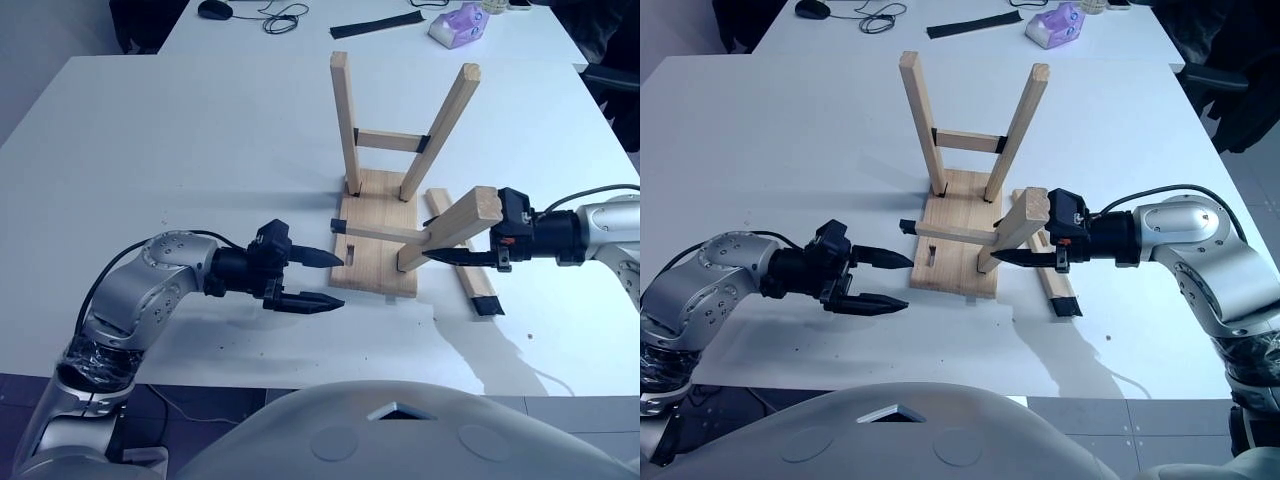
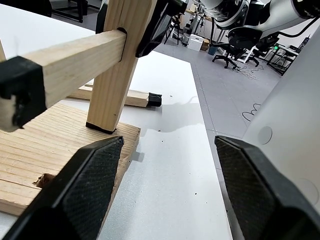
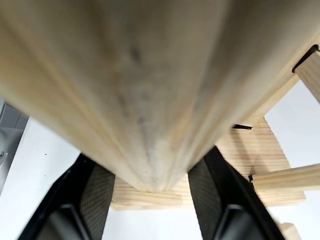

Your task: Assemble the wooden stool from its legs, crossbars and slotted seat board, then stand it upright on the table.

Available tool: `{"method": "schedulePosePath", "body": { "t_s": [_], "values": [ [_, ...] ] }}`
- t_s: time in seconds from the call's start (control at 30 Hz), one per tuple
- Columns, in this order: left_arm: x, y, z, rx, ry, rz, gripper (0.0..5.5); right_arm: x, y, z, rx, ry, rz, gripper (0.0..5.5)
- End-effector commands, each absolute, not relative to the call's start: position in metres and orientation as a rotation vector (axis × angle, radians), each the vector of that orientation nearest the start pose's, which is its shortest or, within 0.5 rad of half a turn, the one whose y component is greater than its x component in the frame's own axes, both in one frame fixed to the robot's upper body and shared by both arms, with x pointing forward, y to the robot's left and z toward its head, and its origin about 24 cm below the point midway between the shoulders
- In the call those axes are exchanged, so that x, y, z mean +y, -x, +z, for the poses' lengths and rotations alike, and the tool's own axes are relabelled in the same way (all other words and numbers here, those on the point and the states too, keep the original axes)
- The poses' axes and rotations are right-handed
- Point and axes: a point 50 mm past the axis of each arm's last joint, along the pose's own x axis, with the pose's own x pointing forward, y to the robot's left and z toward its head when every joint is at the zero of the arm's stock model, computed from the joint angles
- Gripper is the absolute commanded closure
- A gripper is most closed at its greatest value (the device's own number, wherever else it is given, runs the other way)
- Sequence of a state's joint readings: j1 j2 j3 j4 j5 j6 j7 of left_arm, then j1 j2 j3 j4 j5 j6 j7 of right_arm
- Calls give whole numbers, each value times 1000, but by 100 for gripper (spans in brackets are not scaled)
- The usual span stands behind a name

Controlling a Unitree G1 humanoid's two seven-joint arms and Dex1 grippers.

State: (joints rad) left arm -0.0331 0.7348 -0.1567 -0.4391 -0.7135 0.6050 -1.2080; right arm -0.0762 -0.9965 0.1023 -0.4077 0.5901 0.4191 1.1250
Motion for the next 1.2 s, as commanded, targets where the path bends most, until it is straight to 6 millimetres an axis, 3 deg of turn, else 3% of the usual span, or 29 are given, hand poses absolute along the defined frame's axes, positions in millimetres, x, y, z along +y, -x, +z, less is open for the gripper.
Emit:
{"method": "schedulePosePath", "body": {
  "t_s": [0.03,0.4,0.9,1.2],
  "values": [
    [152,-188,109,387,95,-1604,211,-208,-185,71,767,295,1386,346],
    [149,-189,109,377,108,-1598,211,-206,-208,77,753,159,1369,346],
    [149,-190,110,372,106,-1599,211,-201,-187,55,847,300,1436,346],
    [150,-190,110,374,105,-1602,211,-201,-185,51,846,324,1423,346]
  ]
}}
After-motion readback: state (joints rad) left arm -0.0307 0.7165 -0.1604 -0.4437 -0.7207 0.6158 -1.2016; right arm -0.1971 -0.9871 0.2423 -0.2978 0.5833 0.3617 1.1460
